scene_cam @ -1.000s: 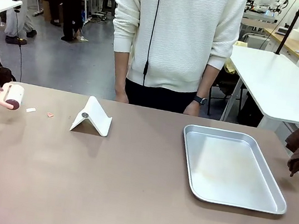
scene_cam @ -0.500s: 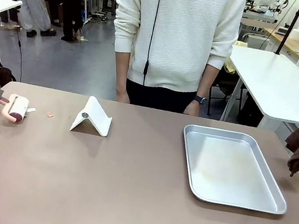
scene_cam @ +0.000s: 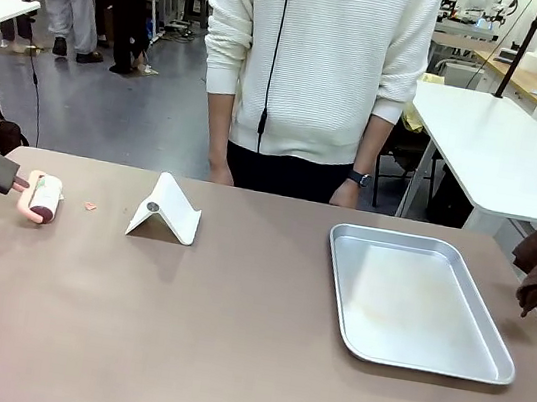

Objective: Clean the surface of the table.
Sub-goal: Clean the area not pointed to by the person.

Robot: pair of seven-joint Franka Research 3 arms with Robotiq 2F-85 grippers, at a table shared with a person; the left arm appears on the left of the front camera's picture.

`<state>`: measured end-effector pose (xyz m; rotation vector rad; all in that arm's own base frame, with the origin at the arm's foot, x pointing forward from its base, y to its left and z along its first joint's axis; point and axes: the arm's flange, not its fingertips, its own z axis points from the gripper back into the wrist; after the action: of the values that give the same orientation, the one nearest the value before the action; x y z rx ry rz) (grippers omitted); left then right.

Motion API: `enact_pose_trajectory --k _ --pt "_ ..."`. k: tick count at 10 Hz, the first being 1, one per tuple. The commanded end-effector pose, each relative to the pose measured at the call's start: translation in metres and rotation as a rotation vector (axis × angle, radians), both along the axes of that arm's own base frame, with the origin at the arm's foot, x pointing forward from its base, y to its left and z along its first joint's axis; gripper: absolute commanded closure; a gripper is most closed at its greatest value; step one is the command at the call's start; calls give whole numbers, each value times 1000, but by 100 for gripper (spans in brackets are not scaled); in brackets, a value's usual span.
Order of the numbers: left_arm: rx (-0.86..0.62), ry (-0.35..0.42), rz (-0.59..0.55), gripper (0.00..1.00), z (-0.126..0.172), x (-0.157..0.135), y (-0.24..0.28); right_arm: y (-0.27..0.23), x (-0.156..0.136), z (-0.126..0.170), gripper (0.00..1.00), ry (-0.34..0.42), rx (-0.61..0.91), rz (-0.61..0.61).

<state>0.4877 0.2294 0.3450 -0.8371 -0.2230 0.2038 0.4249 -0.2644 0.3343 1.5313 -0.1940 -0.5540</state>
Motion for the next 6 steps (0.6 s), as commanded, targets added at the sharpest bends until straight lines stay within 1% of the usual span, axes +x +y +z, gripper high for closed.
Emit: enact_pose_trajectory --k 1,2,6 --pt "77 13 -59 78 -7 -14 -25 1 -3 5 93 -5 -1 17" --pt "84 39 -86 78 -5 -9 -38 1 -3 5 93 -5 -1 17" --pt "150 67 -140 78 6 9 -88 1 -3 5 93 -5 -1 17"
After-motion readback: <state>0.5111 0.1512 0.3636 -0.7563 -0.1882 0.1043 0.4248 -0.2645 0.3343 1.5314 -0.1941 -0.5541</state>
